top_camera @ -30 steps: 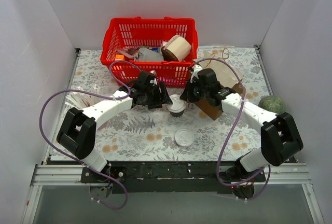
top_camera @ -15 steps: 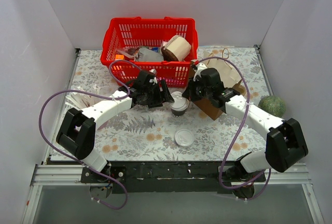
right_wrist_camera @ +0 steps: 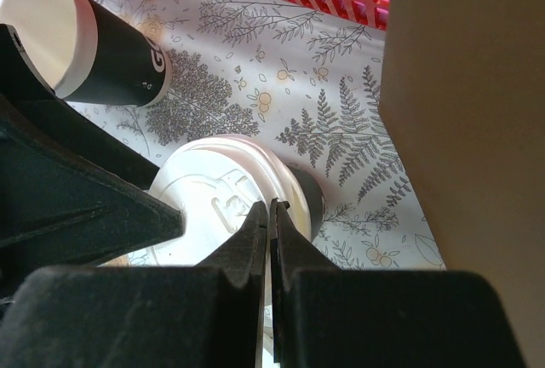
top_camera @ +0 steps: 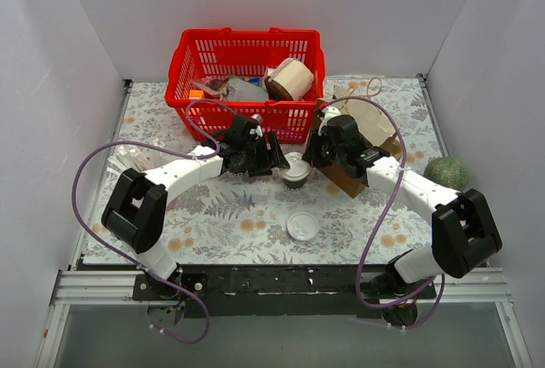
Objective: Pack the takeout coffee
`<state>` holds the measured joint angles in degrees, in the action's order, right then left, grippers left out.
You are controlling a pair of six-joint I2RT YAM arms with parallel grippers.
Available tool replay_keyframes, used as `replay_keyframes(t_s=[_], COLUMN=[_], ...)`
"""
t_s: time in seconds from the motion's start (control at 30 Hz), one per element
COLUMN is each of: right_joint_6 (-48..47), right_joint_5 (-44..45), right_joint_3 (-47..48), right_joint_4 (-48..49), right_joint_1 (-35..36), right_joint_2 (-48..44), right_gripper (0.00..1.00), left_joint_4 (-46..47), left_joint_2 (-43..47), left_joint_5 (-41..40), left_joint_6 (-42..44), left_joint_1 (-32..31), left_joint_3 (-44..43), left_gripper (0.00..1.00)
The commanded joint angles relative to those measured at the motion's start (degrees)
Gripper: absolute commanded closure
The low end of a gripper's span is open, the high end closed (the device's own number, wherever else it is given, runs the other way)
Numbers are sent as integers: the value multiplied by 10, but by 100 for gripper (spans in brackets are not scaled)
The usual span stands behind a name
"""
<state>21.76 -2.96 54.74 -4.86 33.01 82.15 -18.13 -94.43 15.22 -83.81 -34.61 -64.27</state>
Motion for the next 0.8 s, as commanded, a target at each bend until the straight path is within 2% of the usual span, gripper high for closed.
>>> replay_keyframes(t_s=[0.0, 0.1, 0.13, 0.23, 0.53, 0.67, 0.77], right_joint_6=[-13, -17, -18, -16, -23, -33, -21], right_joint_5=[19, 25, 27, 41, 34, 53, 64], right_joint_3=[-17, -19, -19, -23, -1, 12, 15], right_joint_4=[13, 12, 9, 9, -12, -34, -57], right_joint_1=[-2, -2, -2, -2, 7, 11, 11], right_joint_2=[14, 17, 18, 15, -23, -34, -25], right_gripper=[99, 99, 96, 77, 45, 39, 38], left_joint_4=[0, 0, 0, 1, -29, -38, -41], left_joint_2=[-19, -22, -22, -29, -57, -61, -63], left_joint_5=[5, 4, 2, -7, -48, -50, -51], left_joint_6=[6, 6, 7, 6, 9, 8, 8], left_joint_1=[-1, -2, -3, -2, -10, -12, -12], left_joint_3=[-15, -14, -13, -9, -19, -21, -24], left_gripper=[36, 36, 36, 38, 39, 40, 40])
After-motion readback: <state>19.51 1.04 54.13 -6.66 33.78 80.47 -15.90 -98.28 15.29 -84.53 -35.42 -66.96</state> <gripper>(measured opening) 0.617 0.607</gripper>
